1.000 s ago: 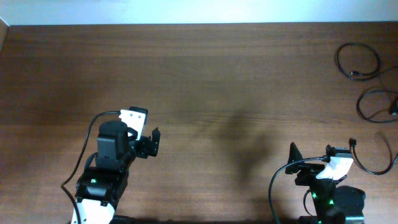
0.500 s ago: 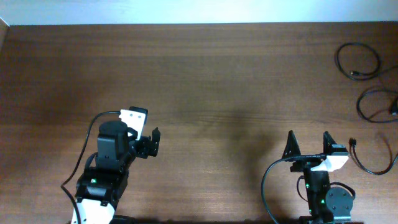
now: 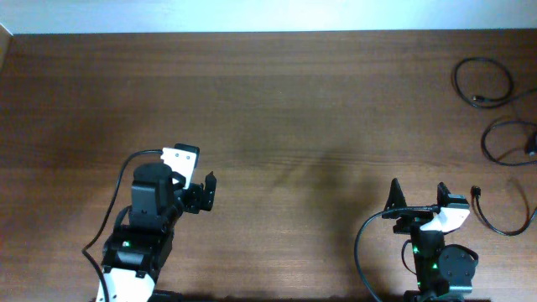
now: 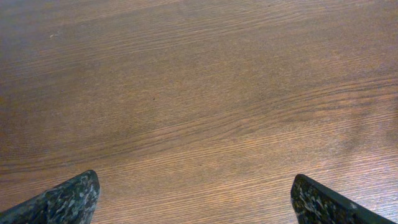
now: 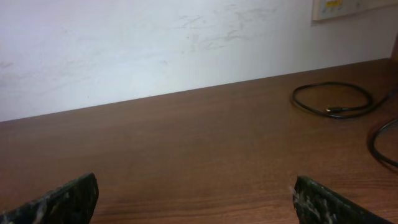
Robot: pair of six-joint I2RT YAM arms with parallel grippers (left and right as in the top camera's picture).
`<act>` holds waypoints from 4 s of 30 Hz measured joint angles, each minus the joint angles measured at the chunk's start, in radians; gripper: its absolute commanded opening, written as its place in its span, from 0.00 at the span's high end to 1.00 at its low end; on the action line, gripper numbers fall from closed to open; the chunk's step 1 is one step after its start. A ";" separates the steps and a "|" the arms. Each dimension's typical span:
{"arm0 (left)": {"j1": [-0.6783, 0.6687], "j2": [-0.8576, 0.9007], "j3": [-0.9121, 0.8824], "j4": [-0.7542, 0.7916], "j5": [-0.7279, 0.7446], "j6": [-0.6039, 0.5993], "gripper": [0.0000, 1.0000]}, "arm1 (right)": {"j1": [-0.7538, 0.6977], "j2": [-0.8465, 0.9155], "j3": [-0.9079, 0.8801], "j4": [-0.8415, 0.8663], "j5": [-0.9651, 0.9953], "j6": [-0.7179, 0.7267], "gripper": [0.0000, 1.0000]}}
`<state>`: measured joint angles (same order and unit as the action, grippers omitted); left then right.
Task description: Untangle cables
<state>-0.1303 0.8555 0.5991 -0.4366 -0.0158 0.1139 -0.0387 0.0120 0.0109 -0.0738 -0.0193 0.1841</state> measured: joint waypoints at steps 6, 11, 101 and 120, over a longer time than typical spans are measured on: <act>0.000 0.000 0.000 0.000 0.000 0.000 0.01 | 0.002 0.000 0.000 0.000 -0.002 0.000 0.01; 0.000 0.000 0.000 0.000 0.000 0.000 0.01 | 0.002 0.000 0.000 0.000 0.012 -0.013 0.01; 0.207 -0.842 -0.585 0.356 0.005 -0.007 0.01 | 0.003 -0.001 0.000 0.000 0.021 -0.270 0.01; 0.207 -0.842 -0.585 0.356 0.005 -0.007 0.01 | 0.003 -0.001 0.000 -0.001 0.021 -0.270 0.01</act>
<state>0.0765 0.0135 0.0143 -0.0811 -0.0109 0.1070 -0.0357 0.0109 0.0109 -0.0746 0.0017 -0.0864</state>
